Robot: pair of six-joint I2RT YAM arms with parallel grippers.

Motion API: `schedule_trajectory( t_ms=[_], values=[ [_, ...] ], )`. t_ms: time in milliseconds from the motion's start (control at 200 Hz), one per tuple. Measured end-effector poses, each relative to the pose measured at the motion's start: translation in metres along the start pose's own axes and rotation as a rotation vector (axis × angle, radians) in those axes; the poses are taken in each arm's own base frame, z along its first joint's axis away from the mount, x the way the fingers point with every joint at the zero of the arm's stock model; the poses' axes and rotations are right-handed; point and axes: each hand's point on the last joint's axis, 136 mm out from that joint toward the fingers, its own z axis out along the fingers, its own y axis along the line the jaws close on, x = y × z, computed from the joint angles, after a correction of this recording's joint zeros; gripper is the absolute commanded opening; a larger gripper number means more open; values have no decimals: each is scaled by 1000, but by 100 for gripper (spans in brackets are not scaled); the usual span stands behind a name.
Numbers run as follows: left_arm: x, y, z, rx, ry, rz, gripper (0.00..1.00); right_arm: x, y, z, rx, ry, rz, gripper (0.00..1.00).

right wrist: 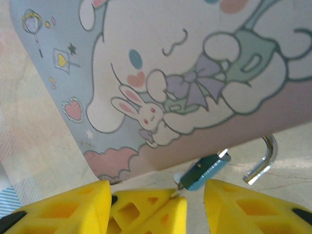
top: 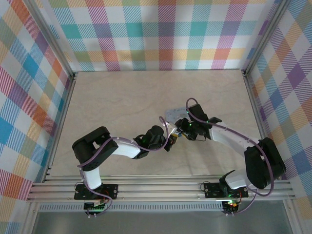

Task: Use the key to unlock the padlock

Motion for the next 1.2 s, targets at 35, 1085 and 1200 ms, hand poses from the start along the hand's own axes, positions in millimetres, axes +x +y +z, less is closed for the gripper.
schedule_trajectory(
  t_ms=[35,1085,1200],
  values=[
    [0,0,0,0,1,-5,0,1,-1,0,-2,2,4,53],
    [21,-2,-4,20,101,-220,0,1,-49,-5,19,-38,126,35],
    [19,2,-9,0,108,-224,0,2,-51,3,31,-15,109,36]
  ],
)
